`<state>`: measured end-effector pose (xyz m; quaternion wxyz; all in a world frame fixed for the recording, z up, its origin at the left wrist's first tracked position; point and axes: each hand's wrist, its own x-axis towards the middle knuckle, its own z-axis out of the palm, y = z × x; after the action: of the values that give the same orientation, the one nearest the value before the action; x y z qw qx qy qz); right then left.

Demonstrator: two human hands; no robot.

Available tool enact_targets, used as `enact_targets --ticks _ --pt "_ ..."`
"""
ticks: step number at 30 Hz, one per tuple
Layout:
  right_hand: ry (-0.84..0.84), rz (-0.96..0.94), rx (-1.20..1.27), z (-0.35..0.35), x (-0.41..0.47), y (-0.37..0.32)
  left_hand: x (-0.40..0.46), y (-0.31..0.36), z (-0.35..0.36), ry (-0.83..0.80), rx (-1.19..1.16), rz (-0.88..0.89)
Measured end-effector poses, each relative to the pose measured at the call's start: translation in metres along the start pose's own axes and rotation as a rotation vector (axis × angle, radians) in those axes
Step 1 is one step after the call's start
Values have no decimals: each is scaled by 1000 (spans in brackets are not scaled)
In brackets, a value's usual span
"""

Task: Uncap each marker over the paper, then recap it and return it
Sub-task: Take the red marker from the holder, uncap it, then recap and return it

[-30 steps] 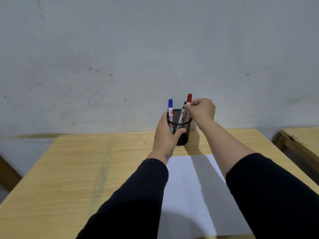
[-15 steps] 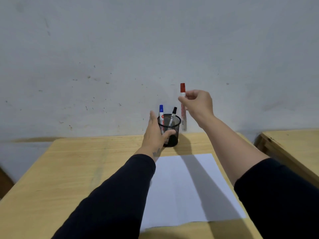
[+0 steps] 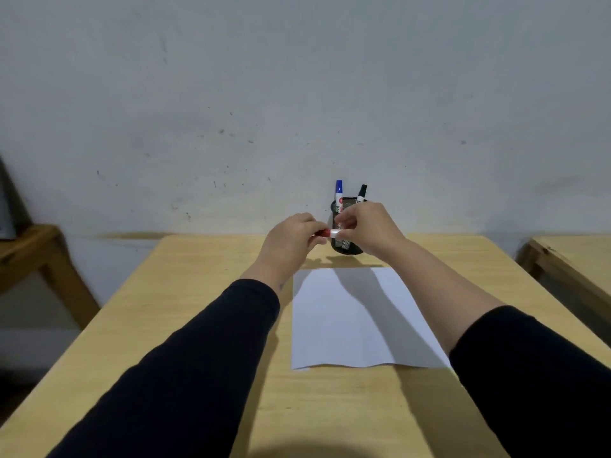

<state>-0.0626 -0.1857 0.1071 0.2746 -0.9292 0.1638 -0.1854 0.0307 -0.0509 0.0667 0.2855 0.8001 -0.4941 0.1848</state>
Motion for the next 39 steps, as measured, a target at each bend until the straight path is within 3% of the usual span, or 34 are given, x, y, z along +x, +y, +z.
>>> enact_targets --ticks 2,4,6,7,10,12,14,23,26,29,35,39 --pt "67 -20 -18 9 -3 -4 -6 0 -2 22 -17 -84" --pt "242 -11 42 16 -8 -10 -12 1 -4 93 -69 -212" --pt "339 123 159 21 -13 -16 -17 2 -5 154 -81 -297" --pt "321 232 265 24 -14 -16 -18 3 -6 170 -88 -322" --pt "159 594 902 34 -16 -18 -21 9 -7 171 -121 -339" --pt "121 637 1165 39 -15 -19 -24 13 -5 143 -130 -317" --pt "157 640 1271 43 -15 -22 -29 15 -2 107 -155 -328" --pt "104 528 1180 60 -9 -16 -34 12 -11 -39 -413 -560" --pt "163 549 1167 59 -6 -8 -39 2 -12 -76 -515 -670" --pt "202 542 1154 47 0 3 -55 -13 -12 -152 -448 -696" --pt "116 489 1141 66 -3 -1 -67 -24 11 -169 -176 -615" --pt "125 532 996 80 -1 3 -80 -33 22 -201 -12 -531"
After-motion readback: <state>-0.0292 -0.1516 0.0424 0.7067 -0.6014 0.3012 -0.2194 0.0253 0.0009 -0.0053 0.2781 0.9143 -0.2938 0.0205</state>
